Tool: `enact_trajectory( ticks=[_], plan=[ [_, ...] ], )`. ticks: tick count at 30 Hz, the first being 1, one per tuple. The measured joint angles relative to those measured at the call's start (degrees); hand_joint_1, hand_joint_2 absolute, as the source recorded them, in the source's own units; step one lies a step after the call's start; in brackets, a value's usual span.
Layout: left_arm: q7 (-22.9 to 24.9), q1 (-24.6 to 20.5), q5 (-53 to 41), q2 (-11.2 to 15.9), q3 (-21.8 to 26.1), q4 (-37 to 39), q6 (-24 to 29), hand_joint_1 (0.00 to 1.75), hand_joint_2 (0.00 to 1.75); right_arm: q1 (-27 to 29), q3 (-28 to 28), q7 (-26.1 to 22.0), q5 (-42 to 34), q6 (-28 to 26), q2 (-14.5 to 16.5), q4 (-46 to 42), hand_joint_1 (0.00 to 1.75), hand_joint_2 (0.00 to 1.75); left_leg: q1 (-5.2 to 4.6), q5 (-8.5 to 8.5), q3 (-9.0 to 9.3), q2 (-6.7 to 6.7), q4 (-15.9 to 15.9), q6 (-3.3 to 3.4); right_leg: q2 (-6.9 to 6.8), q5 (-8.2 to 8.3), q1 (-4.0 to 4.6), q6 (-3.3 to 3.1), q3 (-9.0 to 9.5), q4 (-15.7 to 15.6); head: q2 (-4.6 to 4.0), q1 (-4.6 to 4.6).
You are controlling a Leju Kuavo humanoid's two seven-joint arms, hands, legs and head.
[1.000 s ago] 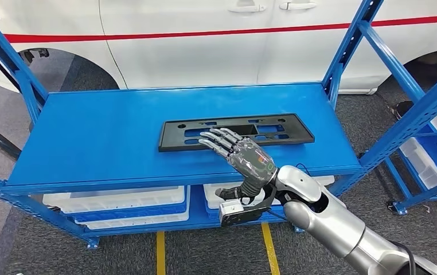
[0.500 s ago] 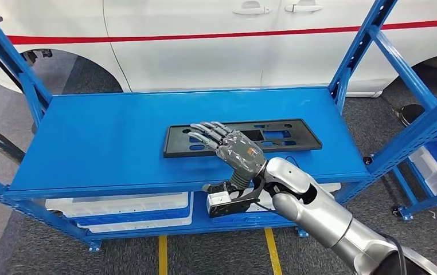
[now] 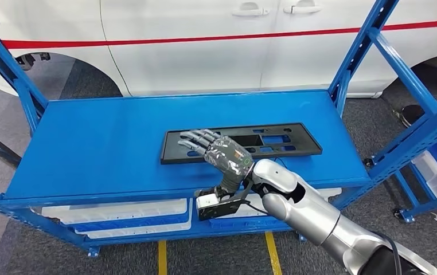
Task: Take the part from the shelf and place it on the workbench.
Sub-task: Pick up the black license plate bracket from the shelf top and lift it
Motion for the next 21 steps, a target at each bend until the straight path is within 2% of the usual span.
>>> enact_trajectory(
  ticks=[2, 5, 10, 15, 21],
  plan=[
    [-0.27, 0.02, -0.02, 0.00, 0.21, 0.00, -0.20, 0.00, 0.00, -0.70, 0.87, 0.53, 0.96, 0.07, 0.77, 2.06, 0.00, 1.75, 0.00, 0.17, -0.01, -0.07, -0.21, 0.17, 0.03, 0.07, 0.05, -0.47, 0.08, -0.19, 0.00, 0.01],
    [-0.80, -0.05, -0.02, 0.00, 0.28, 0.00, -0.51, 0.00, 0.00, -1.92, 2.07, 1.27, 2.42, -0.02, 2.24, 5.40, 0.00, 1.75, -0.13, 0.09, 0.01, -0.13, -0.24, 0.38, 0.00, 0.16, -0.01, -0.50, 0.29, -0.60, 0.00, 0.01],
    [-1.64, -0.17, -0.02, 0.00, 0.34, 0.02, -0.81, 0.00, 0.00, -4.07, 3.46, 2.58, 4.54, -0.68, 5.05, 11.62, 0.00, 1.75, -0.18, 0.03, 0.00, -0.10, -0.23, 0.75, 0.01, 0.36, -0.03, -0.05, 0.41, -0.98, 0.00, 0.01],
    [-1.88, -0.18, -0.02, 0.00, 0.85, 0.02, -1.28, 0.00, 0.00, -6.17, 3.86, 4.25, 8.82, -4.33, 7.53, 18.14, 0.00, 1.75, -0.20, 0.05, -0.01, -0.10, -0.19, 0.80, 0.01, 0.40, -0.09, 0.80, 0.41, -1.06, 0.00, 0.01],
    [-1.54, -0.16, 0.14, -0.02, 1.47, 0.03, -1.70, 0.00, 0.00, -7.32, 3.85, 7.63, 15.34, -11.16, 9.19, 25.72, 0.00, 1.75, -0.19, 0.07, 0.04, -0.09, -0.19, 0.82, 0.01, 0.42, -0.01, 0.92, 0.36, -1.01, 0.00, 0.01]
  ],
)
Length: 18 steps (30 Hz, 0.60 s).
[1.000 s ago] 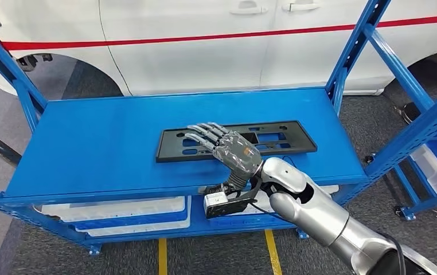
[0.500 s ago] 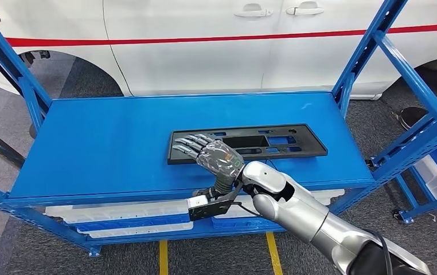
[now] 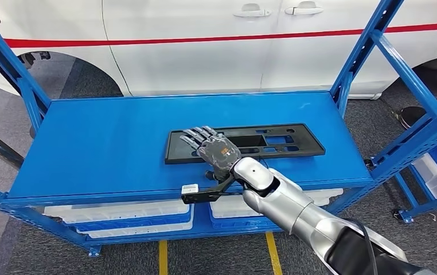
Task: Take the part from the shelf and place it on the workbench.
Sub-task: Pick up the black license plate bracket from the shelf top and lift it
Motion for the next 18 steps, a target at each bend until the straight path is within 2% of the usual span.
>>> enact_trajectory(
  ticks=[5, 7, 9, 11, 18],
  plan=[
    [0.29, 0.03, 0.57, -0.25, 0.21, -0.01, -0.12, 0.00, 0.00, 0.04, -2.01, 4.19, 4.64, -5.03, 0.40, 4.83, 0.00, 1.75, 0.02, 0.01, 0.02, 0.00, -0.04, -0.01, 0.00, -0.02, 0.08, 0.02, -0.02, 0.04, 0.00, 0.00],
    [0.34, 0.03, 0.81, -0.42, 0.23, -0.01, -0.21, 0.00, 0.00, 0.17, -3.46, 5.64, 6.67, -5.89, 0.41, 6.38, 0.77, 1.75, 0.05, 0.01, 0.04, 0.00, -0.07, -0.01, 0.00, -0.03, 0.09, 0.02, -0.03, 0.05, 0.00, 0.00],
    [0.35, 0.03, 1.07, -0.56, 0.25, -0.01, -0.27, 0.00, 0.00, 0.45, -4.95, 6.60, 7.99, -5.97, 0.41, 7.68, 1.64, 1.75, 0.06, 0.01, 0.04, 0.00, -0.08, -0.02, 0.01, -0.03, 0.10, 0.02, -0.04, 0.06, 0.00, 0.00],
    [0.35, 0.03, 1.34, -0.69, 0.26, -0.01, -0.36, 0.00, 0.00, 0.91, -6.37, 7.32, 8.73, -5.84, 0.41, 8.60, 1.75, 1.75, 0.07, 0.01, 0.04, 0.01, -0.09, -0.02, 0.01, -0.04, 0.10, 0.02, -0.05, 0.07, 0.00, 0.00],
    [0.10, 0.05, 1.49, -0.99, 0.32, -0.03, -1.04, 0.00, 0.00, 3.03, -9.38, 8.02, 9.01, -5.07, 0.41, 9.71, 1.75, 1.75, 0.08, 0.01, 0.07, 0.03, -0.11, -0.02, 0.02, -0.05, 0.09, 0.02, -0.05, 0.07, 0.00, 0.00]
  ],
)
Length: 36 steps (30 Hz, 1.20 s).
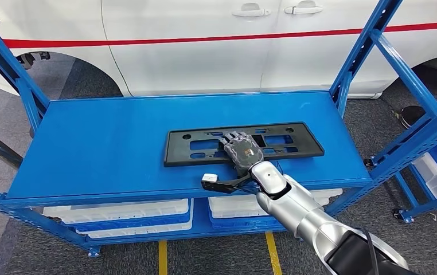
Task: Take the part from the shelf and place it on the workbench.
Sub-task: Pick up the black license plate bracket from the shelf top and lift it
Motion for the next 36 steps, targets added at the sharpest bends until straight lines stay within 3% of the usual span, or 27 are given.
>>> enact_trajectory(
  ticks=[7, 11, 22, 27, 33, 36],
  plan=[
    [-0.39, 0.06, 0.03, -0.13, 0.13, -0.02, -0.20, 0.00, 0.00, 0.93, -1.60, -0.16, -0.16, 0.27, 0.02, -0.42, 1.75, 1.75, 0.03, 0.00, 0.10, 0.03, -0.01, 0.00, 0.01, -0.04, -0.02, -0.02, 0.07, 0.00, 0.00, 0.00],
    [-0.76, 0.10, 0.61, -0.18, 0.16, -0.02, -1.00, 0.00, 1.75, 1.75, -2.34, -0.66, -0.39, 1.03, 0.00, -1.89, 1.75, 1.75, 0.03, 0.00, 0.16, 0.02, -0.01, 0.00, 0.00, -0.04, -0.04, -0.02, 0.12, 0.00, 0.00, 0.00],
    [-0.20, 0.13, 3.06, -0.38, 0.18, -0.04, -3.07, 0.00, 1.75, 5.85, -3.45, -2.30, -1.64, 2.40, -0.75, -9.47, 1.75, 1.75, 0.02, -0.01, 0.14, 0.03, -0.02, 0.00, 0.01, -0.05, -0.04, -0.01, 0.09, 0.00, 0.00, 0.00],
    [0.43, 0.16, 3.03, -0.44, 0.18, -0.07, -2.37, 0.00, 1.75, 7.73, -3.83, -3.45, -2.37, 0.40, -1.50, -14.06, 1.75, 1.75, 0.02, -0.01, 0.12, 0.04, -0.03, 0.00, 0.01, -0.05, -0.02, -0.01, 0.06, 0.00, 0.00, 0.00],
    [0.55, 0.27, 1.74, -0.43, 0.20, -0.34, -1.43, 0.00, 1.75, 9.68, -4.84, -7.33, -3.23, -3.15, -4.33, -23.94, 1.75, 1.75, 0.02, -0.01, 0.10, 0.05, -0.03, 0.00, 0.01, -0.06, -0.03, -0.01, 0.03, 0.02, 0.00, 0.00],
    [1.45, 0.28, 0.92, -0.20, 0.20, -0.39, -0.76, 0.00, 1.75, 10.04, -5.29, -9.06, -2.63, -4.22, -6.17, -29.02, 1.75, 1.75, -0.25, -0.19, -0.03, 0.03, 0.27, 0.40, 0.01, 0.00, -0.37, 0.34, 0.04, -0.12, 0.00, -0.01]
  ],
)
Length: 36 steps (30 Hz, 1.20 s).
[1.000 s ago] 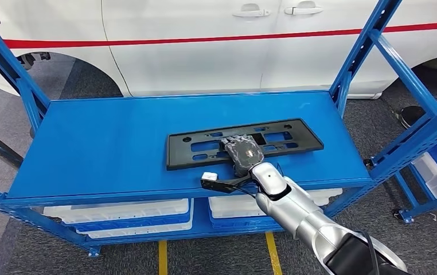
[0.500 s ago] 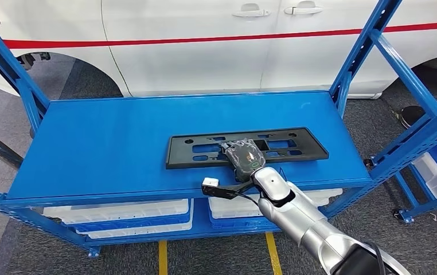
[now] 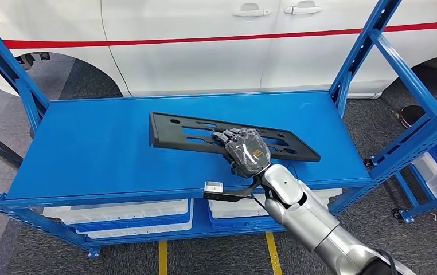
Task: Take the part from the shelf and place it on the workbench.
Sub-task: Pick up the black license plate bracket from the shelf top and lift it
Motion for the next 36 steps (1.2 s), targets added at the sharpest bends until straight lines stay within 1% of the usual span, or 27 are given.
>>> enact_trajectory(
  ticks=[3, 5, 6, 8, 9, 10, 11, 13, 14, 15, 16, 17, 19, 20, 21, 23, 24, 25, 26, 27, 28, 30, 31, 32, 34, 35, 36],
  plan=[
    [0.33, -0.02, -0.81, 0.47, 0.02, -0.01, 0.72, 0.00, 1.75, 0.23, -0.67, -0.65, 2.16, -2.63, -1.64, -4.11, 1.75, 1.75, 0.07, 0.44, 0.10, 0.02, -0.34, 0.61, 0.00, 0.07, -0.11, 0.57, 0.06, 0.00, 0.00, -0.01],
    [0.38, -0.10, -1.24, 0.66, 0.02, 0.01, 1.13, 0.00, 1.75, 0.40, -1.22, -0.95, 3.21, -4.19, -2.68, -6.46, 1.75, 1.75, 0.40, 1.12, 0.31, 0.21, -1.26, 1.11, 0.02, -1.74, -0.13, 0.84, -0.57, 1.77, 0.00, 0.00],
    [0.39, -0.14, -1.43, 0.73, 0.02, 0.02, 1.32, 0.00, 1.75, 0.50, -1.42, -1.07, 3.80, -4.81, -3.23, -7.50, 1.75, 1.75, 0.56, 1.38, 0.33, 0.32, -1.60, 1.31, 0.02, -3.64, -0.17, 0.96, -1.53, 4.24, 0.00, 0.01],
    [0.39, -0.17, -1.86, 0.88, 0.02, 0.11, 1.67, 0.00, 1.75, 0.84, -1.55, -1.20, 5.15, -5.76, -4.24, -9.13, 1.75, 1.75, 0.53, 1.57, 0.07, 0.44, -1.61, 1.42, 0.03, -7.78, -0.38, 1.27, -4.40, 11.59, 0.00, 0.01],
    [0.39, -0.17, -2.03, 0.93, 0.02, 0.20, 1.84, 0.00, 1.75, 1.15, -1.55, -1.28, 5.82, -6.14, -4.75, -9.81, 1.75, 1.75, 0.56, 1.62, -0.13, 0.48, -1.49, 1.37, 0.02, -8.91, -0.53, 1.46, -5.57, 14.70, 0.00, 0.02],
    [0.39, -0.17, -2.19, 0.98, 0.02, 0.33, 1.90, 0.00, 1.75, 1.49, -1.55, -1.33, 6.34, -6.48, -5.21, -10.39, 1.75, 1.75, 0.63, 1.69, -0.36, 0.49, -1.33, 1.28, 0.00, -8.91, -0.74, 1.66, -5.93, 16.03, 0.00, 0.02],
    [0.39, -0.17, -2.31, 1.02, 0.02, 0.49, 1.96, 0.00, 1.75, 1.80, -1.56, -1.37, 6.74, -6.84, -5.68, -10.99, 1.75, 1.75, 0.75, 1.75, -0.59, 0.48, -1.12, 1.15, -0.01, -7.77, -0.97, 1.86, -5.20, 15.04, 0.00, 0.02],
    [0.38, -0.18, -2.43, 1.14, 0.02, 0.82, 2.08, 0.00, 1.75, 2.19, -1.66, -1.41, 7.25, -7.68, -6.53, -12.22, 1.75, 1.75, 1.05, 1.82, -1.08, 0.44, -0.55, 0.61, -0.05, -4.32, -1.50, 2.38, -1.16, 7.61, 0.00, 0.03],
    [0.38, -0.19, -2.47, 1.24, 0.02, 0.97, 2.19, 0.00, 1.75, 2.32, -1.73, -1.41, 7.44, -8.13, -6.87, -12.82, 1.75, 1.75, 1.12, 1.88, -1.33, 0.37, -0.29, 0.17, 0.12, -2.98, -1.47, 2.40, 0.65, 4.18, 0.00, 0.02],
    [0.37, -0.19, -2.49, 1.42, 0.02, 1.11, 2.32, 0.00, 1.75, 2.48, -1.83, -1.41, 7.59, -8.54, -7.22, -13.41, 1.75, 1.75, 1.10, 2.00, -1.49, 0.29, -0.06, -0.32, 0.29, -2.26, -1.40, 2.22, 1.71, 1.99, 0.00, 0.02],
    [0.37, -0.17, -2.51, 1.63, 0.02, 1.25, 2.44, 0.00, 1.75, 2.63, -1.90, -1.41, 7.69, -8.86, -7.49, -13.94, 1.75, 1.75, 1.01, 2.20, -1.66, 0.18, 0.05, -0.81, 0.48, -2.13, -1.19, 1.85, 1.94, 1.18, 0.00, 0.02],
    [0.37, -0.15, -2.53, 1.77, 0.02, 1.39, 2.56, 0.00, 1.75, 2.82, -1.96, -1.41, 7.74, -9.09, -7.74, -14.42, 1.75, 1.75, 0.98, 2.51, -1.78, 0.09, 0.01, -1.29, 0.65, -1.82, -0.93, 1.28, 1.61, 1.45, 0.00, 0.00],
    [0.37, -0.09, -2.55, 2.01, 0.03, 1.59, 2.70, 0.00, 1.75, 3.08, -2.00, -1.41, 7.77, -9.30, -8.07, -15.14, 1.75, 1.75, 1.10, 2.47, -2.28, 0.05, 0.14, -2.05, 0.54, -1.38, -1.02, 0.14, 0.86, 1.39, 0.00, -0.01],
    [0.36, -0.10, -2.56, 2.08, 0.04, 1.67, 2.73, 0.00, 1.75, 3.18, -2.01, -1.41, 7.78, -9.37, -8.17, -15.47, 1.75, 1.75, 1.19, 1.23, -2.82, 0.13, 1.09, -2.32, 0.45, -0.95, -1.07, -0.49, 0.36, 1.35, 0.00, -0.01],
    [0.36, -0.11, -2.56, 2.13, 0.04, 1.75, 2.75, 0.00, 1.75, 3.27, -2.01, -1.41, 7.78, -9.45, -8.28, -15.76, 1.75, 1.75, 1.25, -0.86, -3.61, 0.20, 3.02, -2.46, 0.34, -0.47, -1.09, -1.07, -0.20, 1.28, 0.00, -0.02],
    [0.34, -0.19, -2.57, 2.16, 0.04, 1.96, 2.78, 0.00, 1.75, 3.55, -2.02, -1.41, 7.79, -9.81, -8.63, -16.42, 1.75, 1.75, 1.22, -6.38, -5.71, 0.30, 9.98, -2.58, 0.19, 0.50, -0.71, -1.77, -1.49, 1.34, 0.00, -0.02],
    [0.34, -0.21, -2.57, 2.18, 0.04, 2.04, 2.83, 0.00, 1.75, 3.77, -2.03, -1.41, 7.80, -10.08, -8.83, -16.71, 1.75, 1.75, 1.16, -8.15, -6.44, 0.30, 13.46, -2.54, 0.14, 0.97, -0.45, -1.91, -2.15, 1.40, 0.00, -0.02],
    [0.34, -0.22, -2.57, 2.20, 0.04, 2.15, 2.87, 0.00, 1.75, 4.05, -2.06, -1.41, 7.82, -10.42, -9.05, -17.06, 1.75, 1.75, 1.07, -8.83, -6.54, 0.30, 15.77, -2.39, 0.09, 1.42, -0.17, -2.02, -2.82, 1.50, 0.00, -0.01],
    [0.34, -0.23, -2.57, 2.24, 0.04, 2.25, 2.91, 0.00, 1.75, 4.32, -2.10, -1.43, 7.83, -10.76, -9.27, -17.40, 1.75, 1.75, 0.94, -8.30, -5.67, 0.30, 16.08, -2.10, 0.05, 1.83, 0.10, -2.08, -3.46, 1.61, 0.00, -0.01],
    [0.34, -0.23, -2.57, 2.31, 0.04, 2.33, 2.94, 0.00, 1.75, 4.55, -2.18, -1.45, 7.85, -11.08, -9.49, -17.76, 1.75, 1.75, 0.72, -7.00, -3.70, 0.29, 14.21, -1.64, 0.04, 2.22, 0.35, -2.12, -4.06, 1.72, 0.00, -0.01],
    [0.34, -0.26, -2.57, 2.40, 0.04, 2.39, 2.94, 0.00, 1.75, 4.71, -2.27, -1.47, 7.86, -11.33, -9.71, -18.13, 1.75, 1.75, 0.44, -5.66, -0.81, 0.27, 10.57, -1.02, 0.03, 2.61, 0.54, -2.14, -4.54, 1.81, 0.00, -0.01],
    [0.34, -0.43, -2.58, 2.76, 0.03, 2.49, 2.96, 0.00, 1.75, 4.92, -2.50, -1.51, 7.87, -11.63, -10.08, -18.81, 1.75, 1.75, -0.12, -4.80, 4.77, 0.26, 2.48, 0.05, -0.01, 3.38, 0.86, -1.86, -5.12, 1.84, 0.00, 0.00],
    [0.34, -0.50, -2.59, 2.91, 0.03, 2.56, 2.98, 0.00, 1.75, 5.01, -2.60, -1.53, 7.88, -11.74, -10.26, -19.08, 1.75, 1.75, -0.38, -4.85, 6.25, 0.25, -0.03, 0.30, -0.05, 3.78, 0.80, -1.58, -5.16, 1.75, 0.00, 0.00],
    [0.34, -0.55, -2.59, 3.07, 0.02, 2.62, 3.03, 0.00, 1.75, 5.10, -2.69, -1.55, 7.88, -11.88, -10.42, -19.33, 1.75, 1.75, -0.59, -4.93, 6.71, 0.25, -1.19, 0.36, -0.10, 4.21, 0.67, -1.21, -5.18, 1.59, 0.00, 0.00],
    [0.37, -0.52, -2.59, 3.19, 0.02, 2.73, 3.13, 0.00, 1.75, 5.38, -2.90, -1.57, 7.90, -12.26, -10.80, -19.88, 1.75, 1.75, -0.66, -3.70, 6.34, 0.38, -2.02, 0.56, -0.08, 4.80, 0.36, -0.48, -5.24, 1.31, 0.00, -0.01],
    [0.38, -0.56, -2.59, 3.25, 0.02, 2.80, 3.18, 0.00, 1.75, 5.56, -3.00, -1.61, 7.92, -12.60, -11.09, -20.25, 1.75, 1.75, -0.53, -2.94, 6.05, 0.52, -2.45, 0.91, -0.03, 3.98, 0.33, -0.17, -5.56, 1.75, 0.00, 0.01],
    [0.39, -0.60, -2.60, 3.26, 0.02, 2.87, 3.24, 0.00, 1.75, 5.76, -3.09, -1.70, 7.91, -12.95, -11.43, -20.68, 1.75, 1.75, -0.36, -2.10, 5.57, 0.67, -2.85, 1.24, 0.03, 2.11, 0.30, 0.11, -6.09, 3.12, 0.00, 0.01]
  ],
)
